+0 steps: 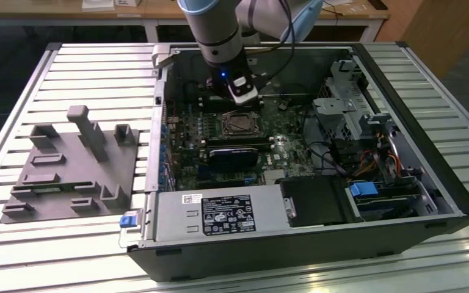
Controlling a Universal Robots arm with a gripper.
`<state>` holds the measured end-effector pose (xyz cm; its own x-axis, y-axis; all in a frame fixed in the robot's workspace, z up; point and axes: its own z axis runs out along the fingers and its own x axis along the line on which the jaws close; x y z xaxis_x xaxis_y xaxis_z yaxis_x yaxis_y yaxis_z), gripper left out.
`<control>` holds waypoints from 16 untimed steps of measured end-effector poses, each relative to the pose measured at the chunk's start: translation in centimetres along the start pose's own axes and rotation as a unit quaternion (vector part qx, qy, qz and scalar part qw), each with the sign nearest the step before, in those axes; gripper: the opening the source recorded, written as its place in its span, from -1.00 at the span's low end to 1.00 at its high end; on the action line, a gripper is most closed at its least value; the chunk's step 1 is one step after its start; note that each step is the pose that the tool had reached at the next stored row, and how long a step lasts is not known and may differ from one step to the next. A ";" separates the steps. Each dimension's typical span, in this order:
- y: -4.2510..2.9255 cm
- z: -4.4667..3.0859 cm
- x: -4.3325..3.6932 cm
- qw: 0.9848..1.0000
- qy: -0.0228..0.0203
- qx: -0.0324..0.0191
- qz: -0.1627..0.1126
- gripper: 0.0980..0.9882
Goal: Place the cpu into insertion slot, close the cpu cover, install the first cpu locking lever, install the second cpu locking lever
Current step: 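Install the first cpu locking lever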
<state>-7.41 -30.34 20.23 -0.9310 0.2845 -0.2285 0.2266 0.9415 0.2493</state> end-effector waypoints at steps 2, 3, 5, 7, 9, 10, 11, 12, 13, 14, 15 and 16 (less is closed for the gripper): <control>-0.03 0.12 0.03 1.000 -0.001 0.003 0.000 -0.99; -0.05 0.20 0.05 1.000 -0.001 0.004 0.000 -0.99; -0.10 0.37 0.11 1.000 -0.002 0.006 0.001 -0.99; -0.14 0.52 0.15 1.000 -0.002 0.007 0.001 -0.99; -0.14 0.53 0.16 1.000 -0.002 0.007 0.001 -0.99; -0.14 0.53 0.16 1.000 -0.002 0.007 0.001 -0.99; -0.12 0.54 0.16 1.000 -0.002 0.007 0.002 -0.99; -0.10 0.55 0.17 1.000 -0.003 0.007 0.002 -0.99; -0.07 0.55 0.18 1.000 -0.003 0.007 0.002 -0.99; -0.03 0.56 0.19 1.000 -0.003 0.007 0.002 -0.99; 0.00 0.57 0.20 1.000 -0.003 0.007 0.002 -0.99; 0.03 0.57 0.21 1.000 -0.003 0.008 0.002 -0.99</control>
<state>-7.44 -30.15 19.65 -0.9284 0.2898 -0.2325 0.2351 0.9428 0.2362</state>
